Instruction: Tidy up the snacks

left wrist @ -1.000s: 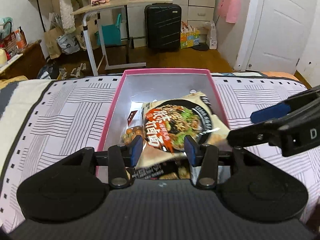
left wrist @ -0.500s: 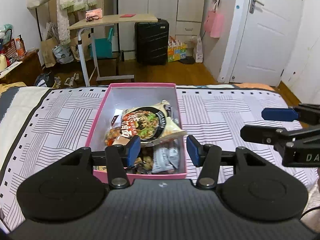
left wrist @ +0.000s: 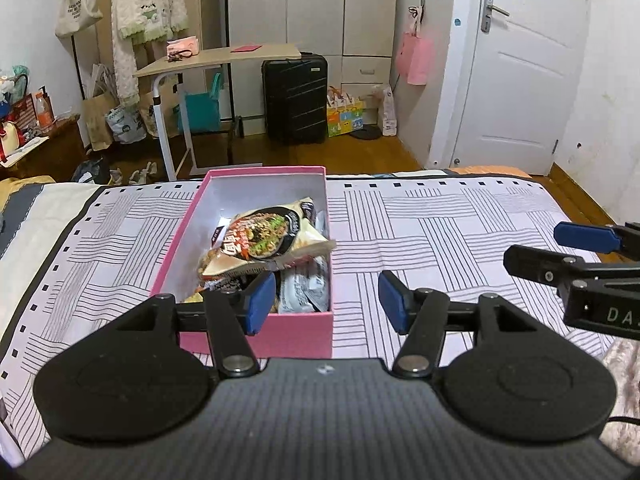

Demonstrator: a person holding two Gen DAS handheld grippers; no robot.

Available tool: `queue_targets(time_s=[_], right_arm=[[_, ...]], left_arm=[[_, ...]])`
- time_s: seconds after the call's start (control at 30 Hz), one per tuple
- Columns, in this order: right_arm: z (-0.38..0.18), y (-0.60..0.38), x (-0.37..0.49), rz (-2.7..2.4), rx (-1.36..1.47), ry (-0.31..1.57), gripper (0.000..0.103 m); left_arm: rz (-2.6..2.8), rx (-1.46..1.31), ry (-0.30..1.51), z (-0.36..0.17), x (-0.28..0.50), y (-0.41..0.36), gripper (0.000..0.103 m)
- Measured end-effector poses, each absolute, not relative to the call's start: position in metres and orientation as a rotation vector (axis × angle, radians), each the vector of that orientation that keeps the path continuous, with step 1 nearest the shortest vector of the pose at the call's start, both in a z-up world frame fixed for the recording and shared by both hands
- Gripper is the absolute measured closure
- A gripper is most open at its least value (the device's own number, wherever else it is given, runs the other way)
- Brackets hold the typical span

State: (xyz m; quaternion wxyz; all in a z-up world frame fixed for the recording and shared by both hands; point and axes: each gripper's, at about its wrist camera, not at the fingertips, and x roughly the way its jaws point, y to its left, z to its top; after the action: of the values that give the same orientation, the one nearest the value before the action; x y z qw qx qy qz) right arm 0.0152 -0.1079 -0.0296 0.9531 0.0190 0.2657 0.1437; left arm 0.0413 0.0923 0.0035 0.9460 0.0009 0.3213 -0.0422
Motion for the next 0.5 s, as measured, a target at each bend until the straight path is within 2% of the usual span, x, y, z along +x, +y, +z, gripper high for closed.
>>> queue_targets(time_s=[0.37, 0.5], right_arm=[[-0.037, -0.119, -0.006, 0.195, 0.040, 0.541, 0.027], [-0.042, -0.119, -0.006, 0.165, 0.043, 0.557, 0.015]], left_arm=[[-0.124, -0.021, 0.666, -0.007, 0.025, 0.077, 0.042], [-0.120, -0.029, 0.668, -0.013, 0.022, 0.074, 0.039]])
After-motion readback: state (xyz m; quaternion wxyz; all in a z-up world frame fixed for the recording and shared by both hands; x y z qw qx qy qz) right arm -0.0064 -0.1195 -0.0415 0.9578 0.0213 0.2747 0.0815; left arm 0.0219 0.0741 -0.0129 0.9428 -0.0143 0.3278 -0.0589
